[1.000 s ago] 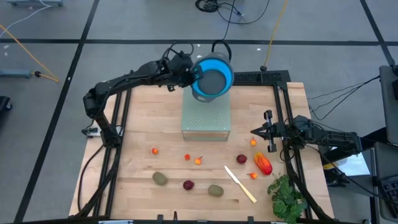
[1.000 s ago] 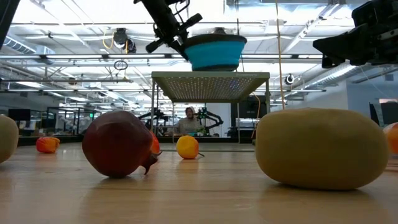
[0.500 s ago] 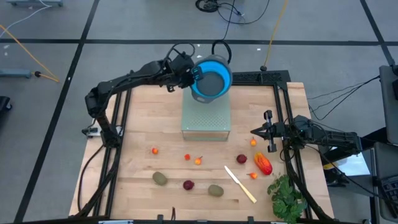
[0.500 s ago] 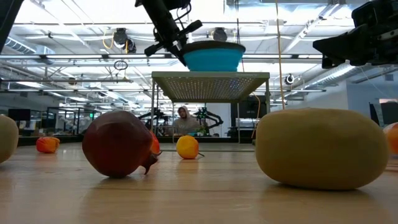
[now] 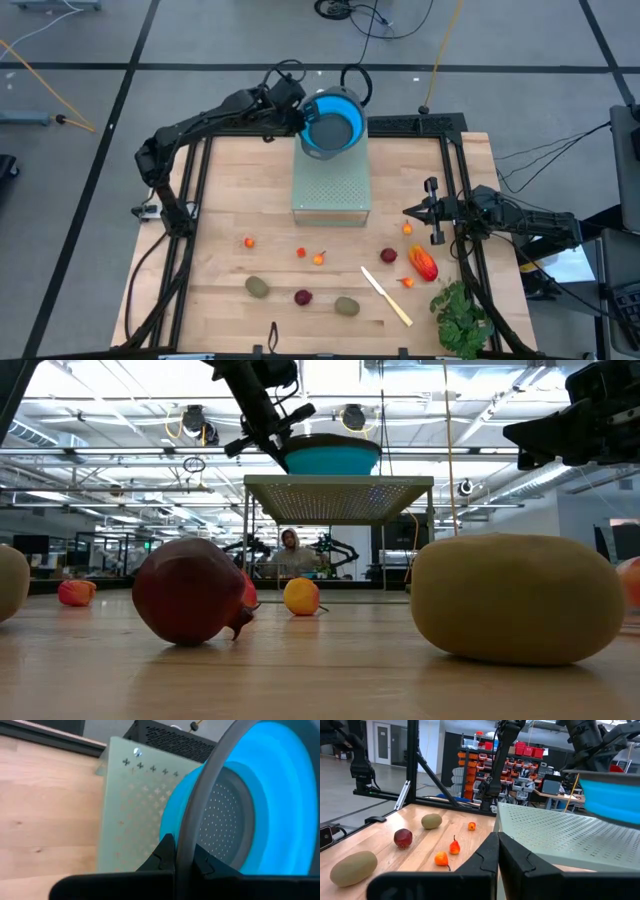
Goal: Pick & Place Fruit
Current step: Put the blue strainer bowl on the shelf
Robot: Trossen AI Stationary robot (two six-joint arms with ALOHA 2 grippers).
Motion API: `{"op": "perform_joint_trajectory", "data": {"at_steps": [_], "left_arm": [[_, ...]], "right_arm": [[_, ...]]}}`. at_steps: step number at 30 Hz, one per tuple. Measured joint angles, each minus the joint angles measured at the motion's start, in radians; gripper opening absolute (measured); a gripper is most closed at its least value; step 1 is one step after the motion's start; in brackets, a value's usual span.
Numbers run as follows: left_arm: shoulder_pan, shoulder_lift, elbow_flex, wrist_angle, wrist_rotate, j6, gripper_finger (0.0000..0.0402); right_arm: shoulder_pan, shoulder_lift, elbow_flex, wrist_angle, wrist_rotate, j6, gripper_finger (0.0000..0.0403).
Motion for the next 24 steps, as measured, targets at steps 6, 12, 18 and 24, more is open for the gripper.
{"op": "perform_joint_trajectory", "data": {"at_steps": [6,12,18,24], "left_arm": [[-0.008,0.004,0.000,0.001,0.002,0.001,0.0000],[-0.023,0.004,0.000,-0.005,-0.005,0.001,0.0000],[-0.029,0.007,-0.002,-0.001,-0.033,-0.001,0.0000],[-0.044,0.037,-0.002,0.028,-0.005,-0.006,0.0000]], "right_arm": [[0.000,0.000,0.000,0.000,0.000,0.000,0.0000],[0.000,0.000,0.000,0.000,0.000,0.000,0.0000],[0.000,0.000,0.000,0.000,0.000,0.000,0.0000],[0.000,0.000,0.000,0.000,0.000,0.000,0.0000]]}}
